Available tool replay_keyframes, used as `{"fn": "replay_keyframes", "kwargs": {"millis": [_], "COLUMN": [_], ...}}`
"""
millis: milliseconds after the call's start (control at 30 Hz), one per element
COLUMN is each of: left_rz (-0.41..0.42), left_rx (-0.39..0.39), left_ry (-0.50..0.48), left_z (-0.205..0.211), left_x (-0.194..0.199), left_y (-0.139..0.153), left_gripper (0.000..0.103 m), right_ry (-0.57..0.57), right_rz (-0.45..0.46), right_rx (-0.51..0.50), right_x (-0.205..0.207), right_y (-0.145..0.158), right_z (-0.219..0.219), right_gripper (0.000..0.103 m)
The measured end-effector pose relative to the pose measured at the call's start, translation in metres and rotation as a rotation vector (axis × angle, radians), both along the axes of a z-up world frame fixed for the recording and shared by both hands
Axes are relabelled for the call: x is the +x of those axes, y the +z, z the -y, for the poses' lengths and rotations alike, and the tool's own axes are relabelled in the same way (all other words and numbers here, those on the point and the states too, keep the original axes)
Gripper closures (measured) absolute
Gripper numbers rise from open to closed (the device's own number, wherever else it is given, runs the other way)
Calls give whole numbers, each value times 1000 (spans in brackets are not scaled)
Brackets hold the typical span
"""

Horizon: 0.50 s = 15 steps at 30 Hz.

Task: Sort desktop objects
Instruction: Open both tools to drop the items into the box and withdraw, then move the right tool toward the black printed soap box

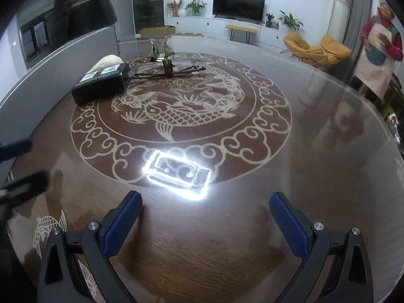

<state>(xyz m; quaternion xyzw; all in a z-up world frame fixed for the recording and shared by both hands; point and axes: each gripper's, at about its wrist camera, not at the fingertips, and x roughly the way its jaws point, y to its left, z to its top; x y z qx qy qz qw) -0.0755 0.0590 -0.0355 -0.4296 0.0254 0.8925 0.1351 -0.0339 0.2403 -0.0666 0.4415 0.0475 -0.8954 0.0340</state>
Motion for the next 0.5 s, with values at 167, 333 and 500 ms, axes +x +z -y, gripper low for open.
{"fn": "replay_keyframes", "kwargs": {"millis": [167,333,500], "left_rz": [23,32,40], "left_rx": [-35,18,-88], "left_ry": [29,64,51], "left_z": [6,15,1], "left_x": [-8,-11,-12], "left_y": [-18,-19,-25], "left_gripper": [0,0,0], "right_ry": [-15,-34,-37], "right_rz": [-10,-15,-4], "right_rx": [72,78,53], "right_x": [-5,-5,-5], "right_y": [-6,-7,-9], "right_z": [15,14,10], "right_gripper": [0,0,0]}}
